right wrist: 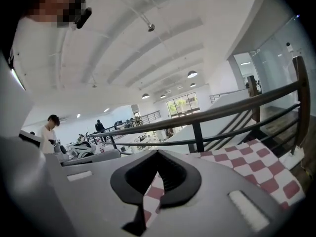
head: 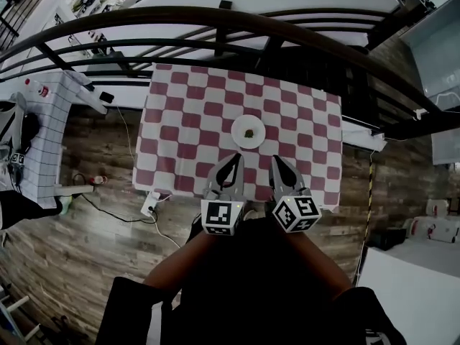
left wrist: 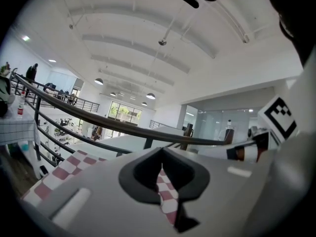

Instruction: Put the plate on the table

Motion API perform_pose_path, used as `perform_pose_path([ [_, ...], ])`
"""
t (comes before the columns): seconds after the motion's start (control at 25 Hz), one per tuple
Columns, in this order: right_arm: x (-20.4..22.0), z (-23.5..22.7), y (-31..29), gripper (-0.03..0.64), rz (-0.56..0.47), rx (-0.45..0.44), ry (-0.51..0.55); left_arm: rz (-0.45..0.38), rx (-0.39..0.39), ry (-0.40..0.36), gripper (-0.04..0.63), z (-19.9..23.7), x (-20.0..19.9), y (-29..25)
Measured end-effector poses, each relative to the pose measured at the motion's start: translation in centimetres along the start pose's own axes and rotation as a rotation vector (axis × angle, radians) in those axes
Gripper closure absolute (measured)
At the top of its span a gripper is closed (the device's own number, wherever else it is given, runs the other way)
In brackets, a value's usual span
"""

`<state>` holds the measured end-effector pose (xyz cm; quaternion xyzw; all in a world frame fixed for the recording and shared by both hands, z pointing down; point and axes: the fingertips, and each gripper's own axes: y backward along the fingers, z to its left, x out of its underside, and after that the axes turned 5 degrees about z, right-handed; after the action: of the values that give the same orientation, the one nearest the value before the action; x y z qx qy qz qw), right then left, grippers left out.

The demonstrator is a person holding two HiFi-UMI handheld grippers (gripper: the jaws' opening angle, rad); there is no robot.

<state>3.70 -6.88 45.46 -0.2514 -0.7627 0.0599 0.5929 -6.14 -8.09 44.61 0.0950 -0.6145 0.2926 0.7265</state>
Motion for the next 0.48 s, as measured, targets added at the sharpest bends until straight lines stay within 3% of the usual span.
perform_pose_path([
  [0.28,-3.4,-0.1,1.5,0.618,-0.111,0.025,0.079,-0.047,0.013,-0.07,0.586,-1.9,-2.5,-1.0],
  [0.48,-4.8,-0.5,2.6,0.618,-0.174,0.051,0.089,-0.079,0.074,-0.182,0.586,-4.4,-3.8,-1.5],
])
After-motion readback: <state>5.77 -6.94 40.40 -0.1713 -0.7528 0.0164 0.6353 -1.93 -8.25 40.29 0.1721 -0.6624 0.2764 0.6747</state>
